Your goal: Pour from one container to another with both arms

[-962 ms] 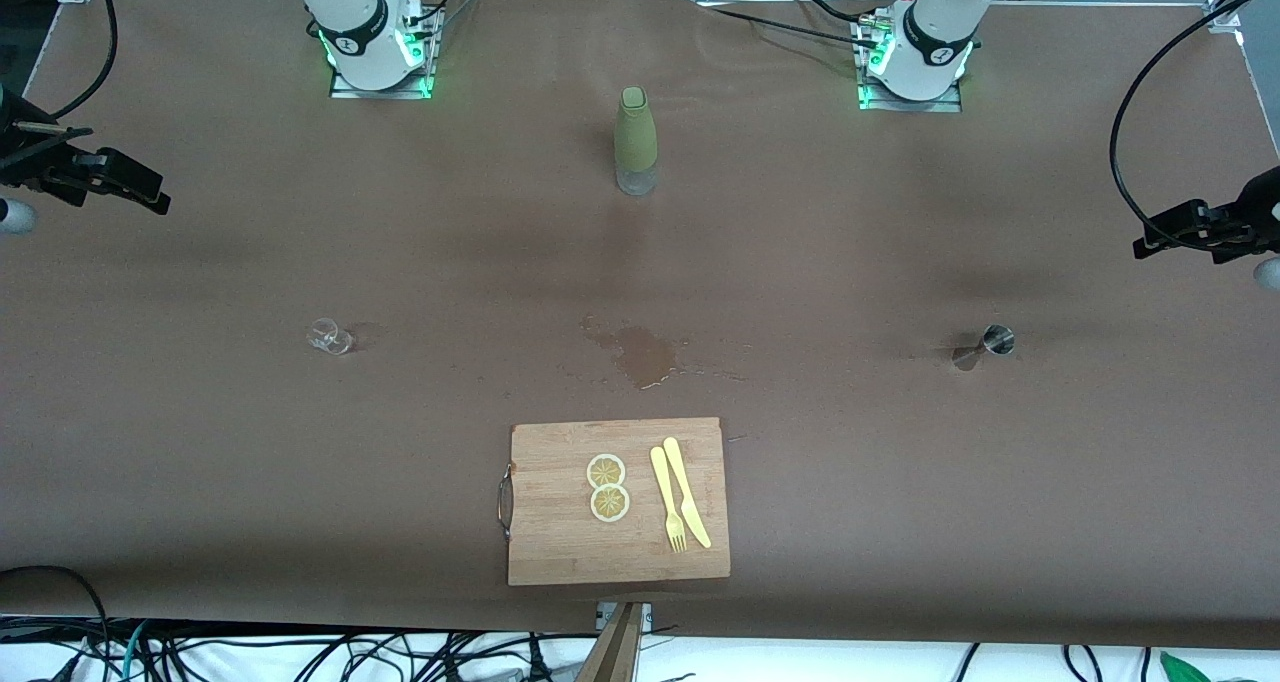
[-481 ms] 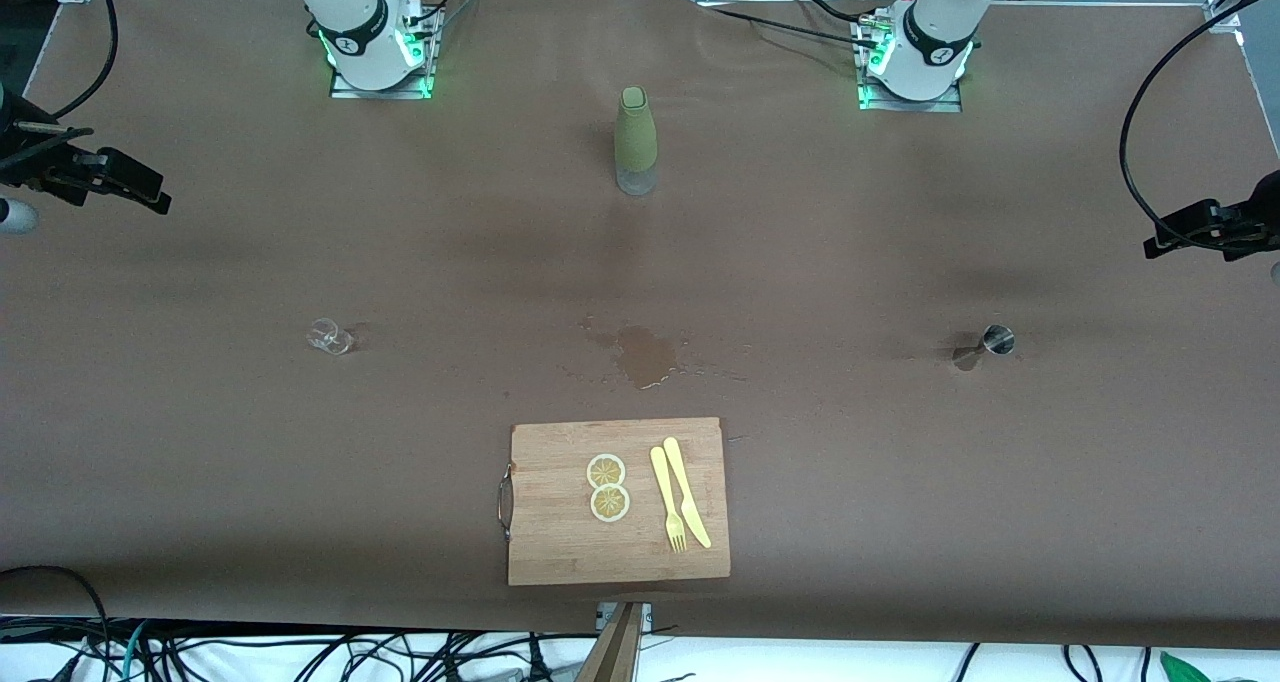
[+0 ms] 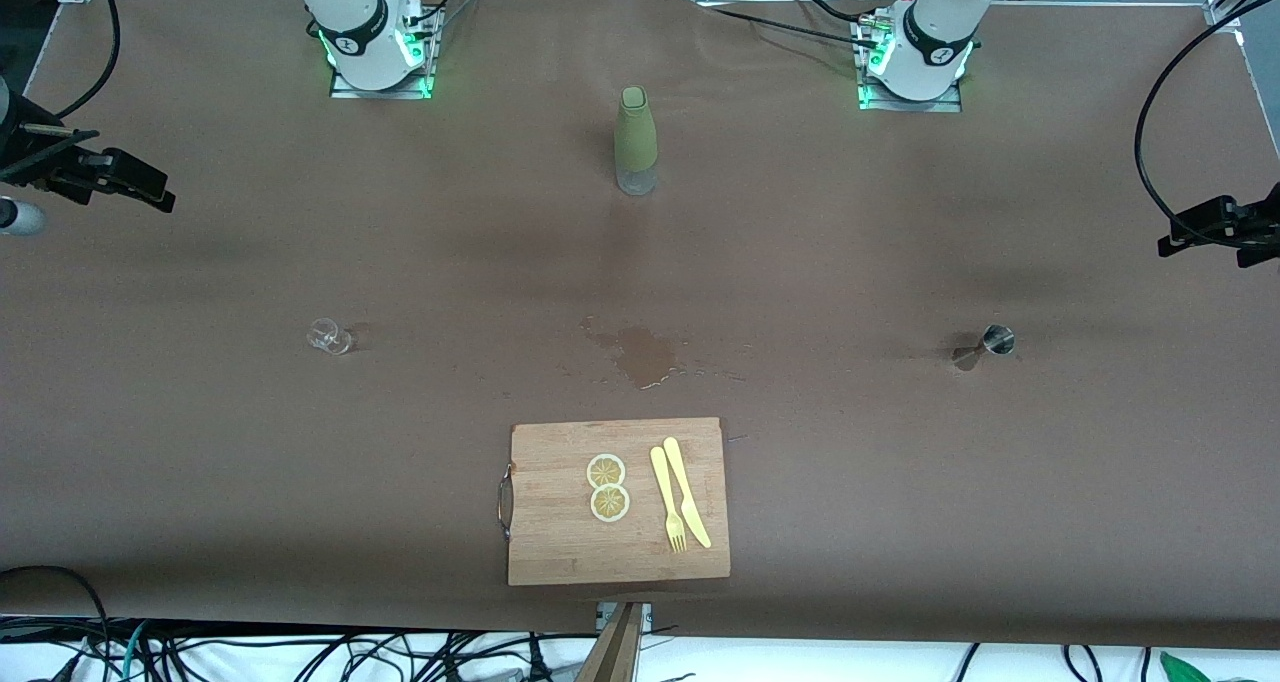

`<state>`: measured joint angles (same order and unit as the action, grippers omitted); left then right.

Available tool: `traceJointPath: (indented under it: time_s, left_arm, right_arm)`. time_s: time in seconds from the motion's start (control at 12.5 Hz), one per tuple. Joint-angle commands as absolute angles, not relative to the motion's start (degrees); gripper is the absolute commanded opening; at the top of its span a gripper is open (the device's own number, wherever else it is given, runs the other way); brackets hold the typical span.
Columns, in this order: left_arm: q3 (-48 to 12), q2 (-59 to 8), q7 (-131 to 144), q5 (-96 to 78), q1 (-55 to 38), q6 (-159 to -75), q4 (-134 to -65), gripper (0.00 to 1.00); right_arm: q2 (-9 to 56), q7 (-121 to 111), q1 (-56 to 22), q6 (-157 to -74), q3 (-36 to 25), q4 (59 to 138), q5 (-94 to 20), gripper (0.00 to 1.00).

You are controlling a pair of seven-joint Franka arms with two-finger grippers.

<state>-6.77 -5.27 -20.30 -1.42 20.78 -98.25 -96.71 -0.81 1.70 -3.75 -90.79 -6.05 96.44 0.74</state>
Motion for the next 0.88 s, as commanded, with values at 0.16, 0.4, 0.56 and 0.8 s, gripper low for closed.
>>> traceJointPath:
  time_s: [0.16,0.4,0.56,0.8]
  left_arm:
    - [-5.4,-7.6,-32.7,-1.2,22.5,-104.0,-96.4,1.0]
    - [-5.4,-10.2,-43.2,-6.5,25.2,-105.7,-96.3,1.0]
    - [-4.9,-12.6,-52.9,-12.5,27.1,-108.1,-96.6,1.0]
    - [-4.8,-15.5,-64.4,-18.4,29.3,-109.2,-96.7,1.0]
  right_arm:
    - [-0.3,-5.6,-4.2,-88.5,-6.4,95.9,0.1,1.0]
    - [1.0,-22.1,-4.1,-88.4,-6.6,95.8,0.1,1.0]
    - [3.0,-35.4,-3.7,-88.5,-6.7,95.3,0.5,1.0]
    - [4.7,-48.6,-2.5,-88.5,-7.0,95.3,0.1,1.0]
